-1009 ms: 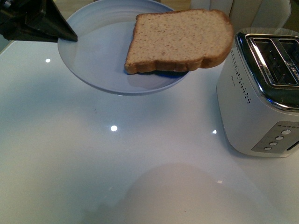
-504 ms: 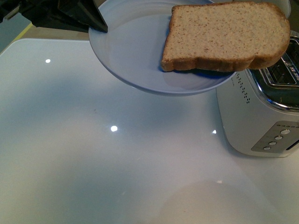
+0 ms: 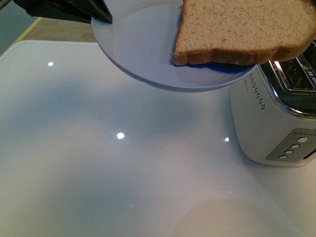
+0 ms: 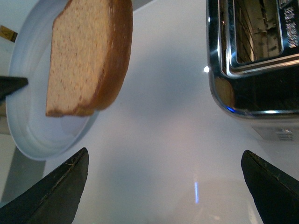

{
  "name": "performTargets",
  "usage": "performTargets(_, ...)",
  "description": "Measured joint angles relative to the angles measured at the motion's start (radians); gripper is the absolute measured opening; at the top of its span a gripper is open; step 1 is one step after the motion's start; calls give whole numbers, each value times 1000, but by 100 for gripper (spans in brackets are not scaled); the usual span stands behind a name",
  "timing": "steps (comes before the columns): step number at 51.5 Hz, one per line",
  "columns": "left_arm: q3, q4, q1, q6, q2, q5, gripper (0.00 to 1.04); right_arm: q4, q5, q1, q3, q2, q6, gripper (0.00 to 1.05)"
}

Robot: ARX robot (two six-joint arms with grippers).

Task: Left arm holds plate, right arm toasts bread

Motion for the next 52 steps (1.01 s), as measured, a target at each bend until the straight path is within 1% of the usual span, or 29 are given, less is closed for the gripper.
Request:
performTargets(10,0,0,-1,-9,-4,-3,3,156,-8,17,57,157,66,96)
performTargets(20,0,0,-3,-9,-4,-2,3,242,-19,27,101,211,120,96)
performTargets(27,0,0,-5,-11,-4,7,3,310,-45,47,130,277,138,96)
performTargets(29,0,0,-5,-12,-4,9,3,322,-49,51,134,290,147,95)
performTargets(32,0,0,-5,-13,-4,10,3,335,-50,56,140,308,154,92)
performTargets(38,0,0,-5,-14,-4,12,3,352,-50,65,151,341,165,76)
performTargets(39,0,0,-5,-14,-4,12,3,356,-49,69,153,350,167,70)
performTargets(42,0,0,-5,-14,-4,13,3,362,-49,76,155,364,171,60)
performTargets(43,0,0,-6,-14,-4,13,3,366,-49,78,155,370,175,55)
performTargets(52,0,0,-6,-14,-4,13,3,373,-49,90,158,385,189,25)
